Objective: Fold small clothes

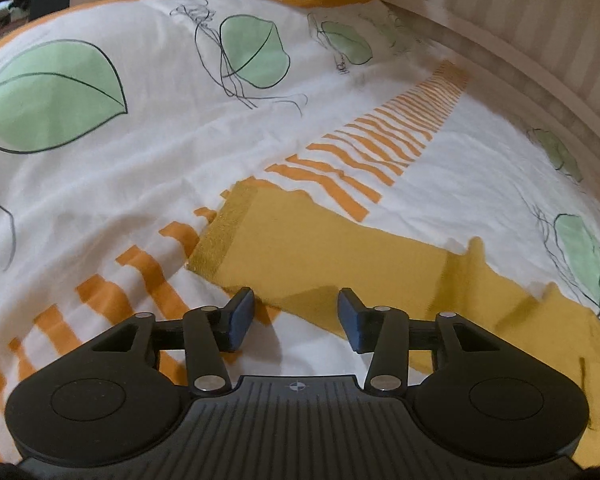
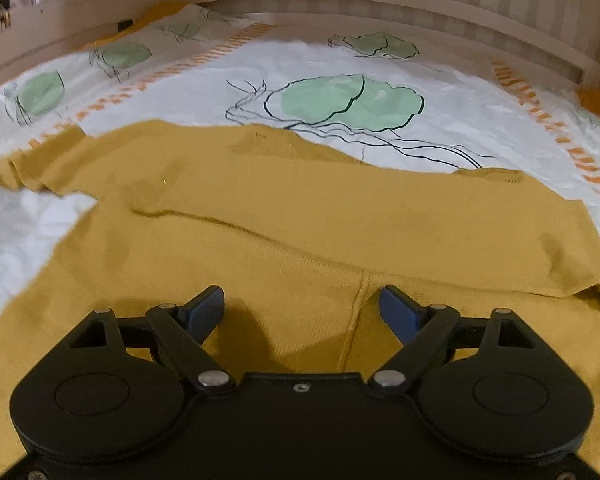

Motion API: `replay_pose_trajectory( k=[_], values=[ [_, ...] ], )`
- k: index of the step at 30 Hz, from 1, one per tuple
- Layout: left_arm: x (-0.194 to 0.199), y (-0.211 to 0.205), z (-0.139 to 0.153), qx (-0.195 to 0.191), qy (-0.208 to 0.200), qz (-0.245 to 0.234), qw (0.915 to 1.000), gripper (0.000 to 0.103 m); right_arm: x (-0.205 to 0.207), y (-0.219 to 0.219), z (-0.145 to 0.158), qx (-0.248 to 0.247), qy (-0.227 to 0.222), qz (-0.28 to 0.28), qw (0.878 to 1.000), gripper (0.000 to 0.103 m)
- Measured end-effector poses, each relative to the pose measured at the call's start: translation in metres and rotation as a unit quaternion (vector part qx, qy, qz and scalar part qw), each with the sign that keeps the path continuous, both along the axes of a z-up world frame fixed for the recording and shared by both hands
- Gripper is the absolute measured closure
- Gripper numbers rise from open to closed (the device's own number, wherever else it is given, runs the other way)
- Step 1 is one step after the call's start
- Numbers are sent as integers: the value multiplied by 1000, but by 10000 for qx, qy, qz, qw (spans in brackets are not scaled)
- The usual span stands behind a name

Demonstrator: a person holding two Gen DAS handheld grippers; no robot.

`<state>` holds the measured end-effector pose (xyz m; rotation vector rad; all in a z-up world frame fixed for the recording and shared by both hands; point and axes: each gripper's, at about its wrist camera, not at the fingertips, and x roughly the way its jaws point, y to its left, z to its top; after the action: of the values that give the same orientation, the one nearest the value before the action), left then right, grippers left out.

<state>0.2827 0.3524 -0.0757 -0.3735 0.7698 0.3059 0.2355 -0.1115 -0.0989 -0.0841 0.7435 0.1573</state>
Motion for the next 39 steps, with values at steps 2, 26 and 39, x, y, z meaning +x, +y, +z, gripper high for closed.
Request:
replay_pose_trajectory(
  k=[2, 26, 39],
  values=[
    [4, 3, -4, -24, -60, -30, 10000, 52, -1, 3, -3, -80, -65, 32, 9999, 11],
    [32, 14, 91, 837, -1104, 33, 9903, 97, -2, 1, -14, 60, -289, -24, 9996, 7],
    [37, -162, 189, 1088, -2095, -1904, 9529, 97, 2, -4, -10, 261, -141, 6, 9996, 6]
  ],
)
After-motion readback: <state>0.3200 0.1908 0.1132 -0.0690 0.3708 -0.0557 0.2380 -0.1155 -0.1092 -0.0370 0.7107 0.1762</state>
